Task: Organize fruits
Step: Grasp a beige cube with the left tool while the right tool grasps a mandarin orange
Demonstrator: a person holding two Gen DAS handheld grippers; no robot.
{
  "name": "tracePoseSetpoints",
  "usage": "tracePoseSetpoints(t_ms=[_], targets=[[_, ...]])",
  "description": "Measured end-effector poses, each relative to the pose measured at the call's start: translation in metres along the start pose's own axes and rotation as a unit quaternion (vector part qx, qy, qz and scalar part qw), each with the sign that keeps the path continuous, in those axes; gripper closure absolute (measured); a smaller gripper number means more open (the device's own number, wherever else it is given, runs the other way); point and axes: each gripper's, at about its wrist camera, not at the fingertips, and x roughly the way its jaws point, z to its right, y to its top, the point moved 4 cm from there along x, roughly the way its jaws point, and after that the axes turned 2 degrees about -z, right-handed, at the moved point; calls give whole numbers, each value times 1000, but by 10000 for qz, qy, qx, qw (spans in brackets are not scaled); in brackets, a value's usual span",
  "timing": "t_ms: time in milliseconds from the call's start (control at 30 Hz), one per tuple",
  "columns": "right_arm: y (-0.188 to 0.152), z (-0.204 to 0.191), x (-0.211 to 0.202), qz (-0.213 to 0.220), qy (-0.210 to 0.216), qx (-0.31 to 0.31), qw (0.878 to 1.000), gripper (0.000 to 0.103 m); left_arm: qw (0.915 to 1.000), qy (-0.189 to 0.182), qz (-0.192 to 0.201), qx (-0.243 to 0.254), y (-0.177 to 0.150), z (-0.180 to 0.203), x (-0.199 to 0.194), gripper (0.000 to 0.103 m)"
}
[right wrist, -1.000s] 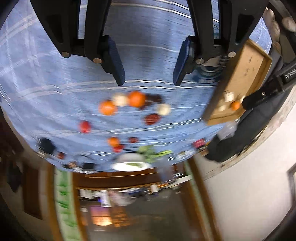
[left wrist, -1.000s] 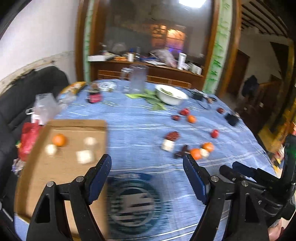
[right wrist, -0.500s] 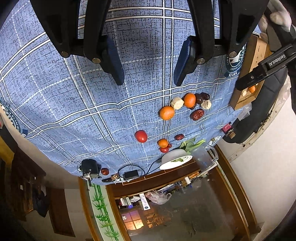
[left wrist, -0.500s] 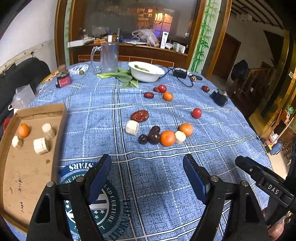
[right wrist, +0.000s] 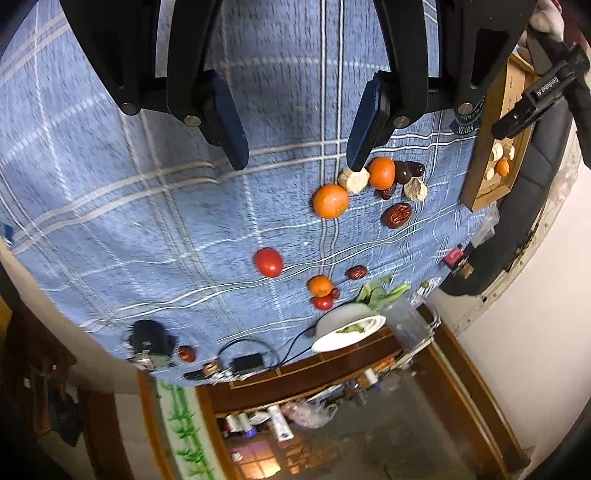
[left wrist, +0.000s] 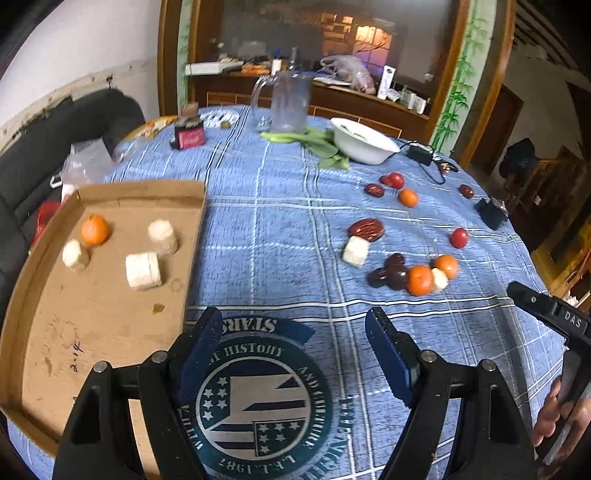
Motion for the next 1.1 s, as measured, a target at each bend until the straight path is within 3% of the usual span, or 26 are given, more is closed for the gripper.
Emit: tracePoseSetpoints(t_ms=[200,400,533,633,700,900,933,967,1100], targets=[[19,-8,44,-236,-70,-182,9995,44,9988,-441,-224,-27,7,10,21,24],[34,-10,75,-340,272,22,9990,44,9979,-609,-212,-68,38,28,48,26],[34,-14,87,-401,342,-21,9986,44,9950,-869,-464,-166,54,42,83,43],[32,-16,92,-409,330,-76,9986,44,9940,-825,-703,-145,55,46,109,56],[31,-18,92,-396,276,-176,9987,44,9934,-817,-794,-117,53,47,120,58],[25,-30,94,-315,-85,-624,9975,45,9962,-483,-501,527,48,59,119,60],[24,-33,93,-294,-82,-674,9973,51,9960,-348,-442,695,46,61,119,67],[24,-33,93,-295,-17,-652,9974,58,9953,-366,-414,791,45,63,119,82],[23,-32,91,-257,38,-577,9980,67,9945,-460,-347,871,43,65,116,82]])
